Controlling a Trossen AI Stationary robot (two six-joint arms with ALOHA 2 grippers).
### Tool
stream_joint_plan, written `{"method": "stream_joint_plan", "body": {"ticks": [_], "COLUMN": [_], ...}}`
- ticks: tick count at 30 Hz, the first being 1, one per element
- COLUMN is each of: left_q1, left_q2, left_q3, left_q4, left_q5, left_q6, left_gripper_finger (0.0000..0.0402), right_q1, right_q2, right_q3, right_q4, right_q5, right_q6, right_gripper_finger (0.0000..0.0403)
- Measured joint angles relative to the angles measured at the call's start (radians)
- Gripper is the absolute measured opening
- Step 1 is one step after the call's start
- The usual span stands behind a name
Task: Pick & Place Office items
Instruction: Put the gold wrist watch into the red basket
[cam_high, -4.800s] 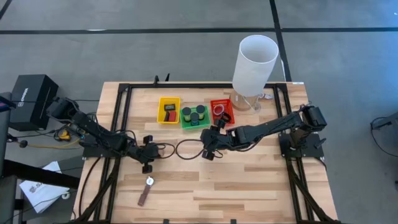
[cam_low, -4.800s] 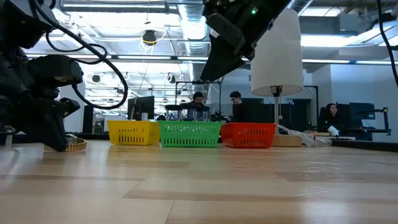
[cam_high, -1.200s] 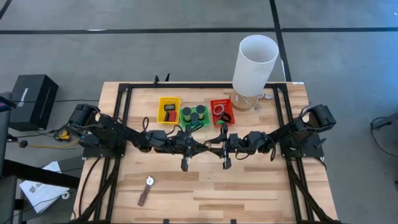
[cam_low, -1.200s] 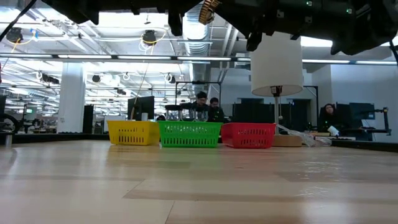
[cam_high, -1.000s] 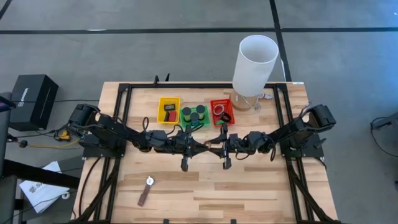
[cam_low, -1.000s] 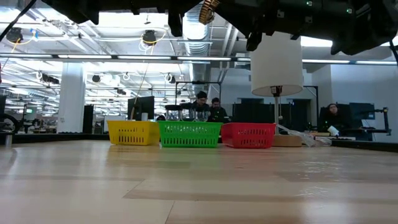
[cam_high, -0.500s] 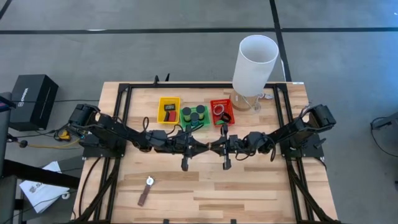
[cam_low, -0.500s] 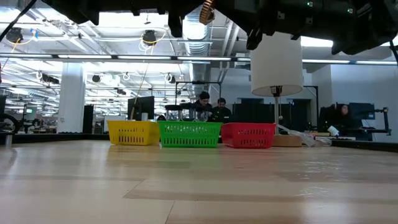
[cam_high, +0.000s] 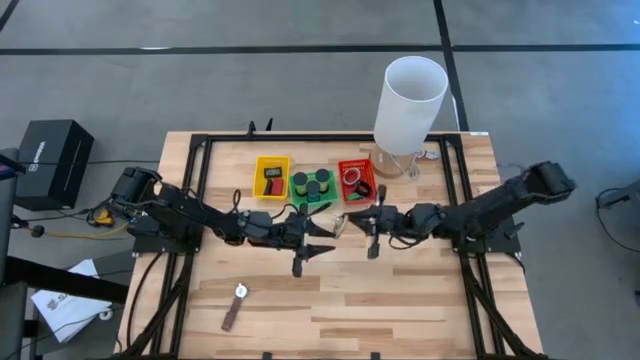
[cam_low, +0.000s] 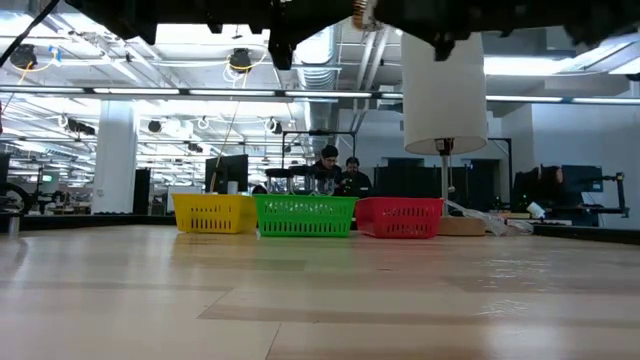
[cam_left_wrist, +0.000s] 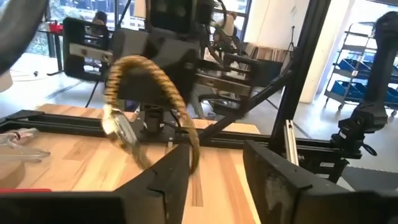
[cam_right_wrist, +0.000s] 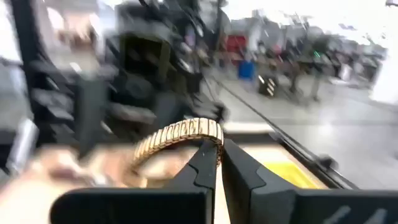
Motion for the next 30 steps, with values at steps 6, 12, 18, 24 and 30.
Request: {"method": "stream_joint_plan", "body": {"ticks": [6,12,18,24,30], "left_q1": [0.000,0.004,0.011,0.011,0.011], "left_q2": [-0.001,-0.001,-0.001,-0.001,-0.002], "left_q3": [0.000,0.000,0.000,0.000,0.000], "left_q4": [-0.019,-0.017,-0.016,-0.015,-0.015], "left_q5": [0.000,-0.001,-0.001,-0.002,-0.006], "left_q6": [0.000,0.000,0.000,0.000,0.004], "left_gripper_finger": [0.0170,0.0170,0.0164,0.0165,0.0160], "right_q1": [0.019,-0.024,-0.138,-0.255,-0.316], "right_q2": [-0.221,-0.270,-0.140,0.035,0.134], "right_q3": [-0.002,-0.002,-0.003,-0.003,0.040], "right_q4": [-0.431,-0.686,-0.657,-0.624,-0.621], "right_q5": [0.212,0.373,0.386,0.374,0.390], "right_q6": [-0.012,0.088,0.081,0.077,0.038], "right_gripper_finger": [0.0003,0.0009,0.0010,0.0012,0.0013]}}
